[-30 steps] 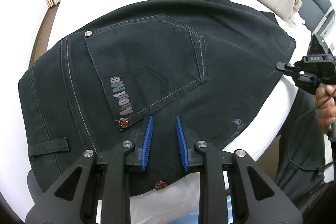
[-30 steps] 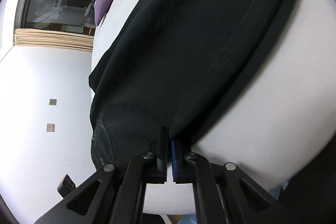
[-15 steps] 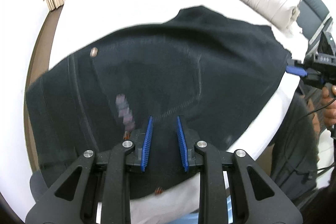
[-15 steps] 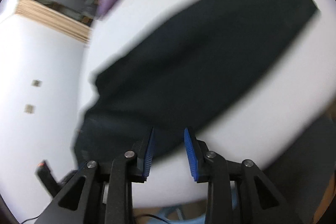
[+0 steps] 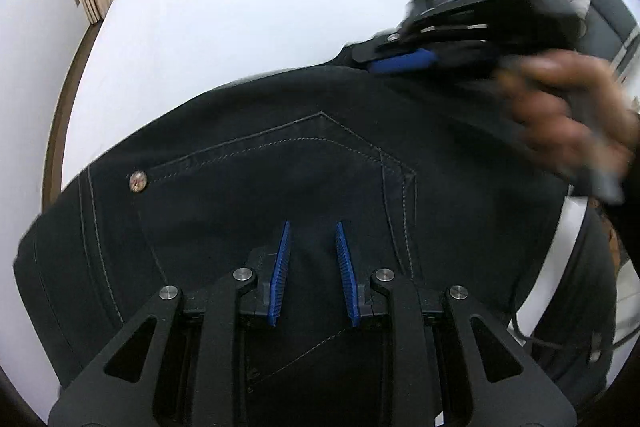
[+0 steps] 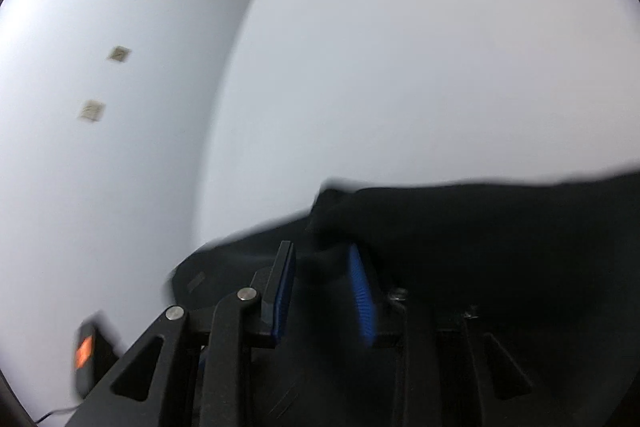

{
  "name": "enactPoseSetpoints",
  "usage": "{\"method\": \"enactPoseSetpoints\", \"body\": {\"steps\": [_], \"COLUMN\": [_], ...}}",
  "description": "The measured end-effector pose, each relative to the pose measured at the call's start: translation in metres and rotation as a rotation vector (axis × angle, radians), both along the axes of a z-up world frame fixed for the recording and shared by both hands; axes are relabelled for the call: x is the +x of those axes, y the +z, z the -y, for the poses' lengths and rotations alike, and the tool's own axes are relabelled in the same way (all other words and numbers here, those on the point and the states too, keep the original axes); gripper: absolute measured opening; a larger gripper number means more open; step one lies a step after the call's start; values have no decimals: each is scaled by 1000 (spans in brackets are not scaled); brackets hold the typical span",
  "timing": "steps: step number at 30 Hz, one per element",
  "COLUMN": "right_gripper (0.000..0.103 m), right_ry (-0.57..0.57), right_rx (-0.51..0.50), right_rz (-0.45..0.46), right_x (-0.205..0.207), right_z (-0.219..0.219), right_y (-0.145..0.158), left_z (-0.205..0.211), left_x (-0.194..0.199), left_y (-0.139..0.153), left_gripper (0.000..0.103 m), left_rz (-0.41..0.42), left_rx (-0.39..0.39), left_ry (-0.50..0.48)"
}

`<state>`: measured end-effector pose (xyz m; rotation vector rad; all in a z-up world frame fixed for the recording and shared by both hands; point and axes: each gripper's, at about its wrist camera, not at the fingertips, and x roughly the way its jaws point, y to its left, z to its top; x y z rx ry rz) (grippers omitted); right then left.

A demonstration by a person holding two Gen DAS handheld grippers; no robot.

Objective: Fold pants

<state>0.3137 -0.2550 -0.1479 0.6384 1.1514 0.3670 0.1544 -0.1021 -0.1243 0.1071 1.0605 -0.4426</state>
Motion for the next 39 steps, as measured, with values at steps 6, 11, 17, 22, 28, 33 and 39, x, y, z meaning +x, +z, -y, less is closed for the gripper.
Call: {"method": "enactPoseSetpoints", "body": {"steps": [6, 11, 17, 22, 28, 33, 39], "right_gripper": [11, 26, 26, 0, 0, 1, 49], "right_ry": [-209, -127, -47, -362, -761, -984, -733], "right_rx": [-87, 121, 173, 198, 14, -94, 53], "right_rz": [100, 209, 74, 113, 114, 32, 269], "right_x": [22, -42, -99, -128, -199, -265, -231], "right_z": [42, 24, 3, 122, 279, 315, 251], "right_y": [22, 56, -12, -30, -21, -3, 46], "left_z": [-10, -8, 1, 0, 3, 4, 31], "left_x": [-5, -9, -12, -17, -14, -18, -24], "left_y": [-3, -2, -8, -8, -3, 0, 12], "left_gripper": [22, 23, 23, 23, 23, 23, 23], "left_rz": [17, 28, 56, 49, 53, 52, 77], "left_rx": [-20, -33, 20, 6, 29, 50, 46], "left_ry": [-1, 30, 11, 27, 34, 45, 6]}}
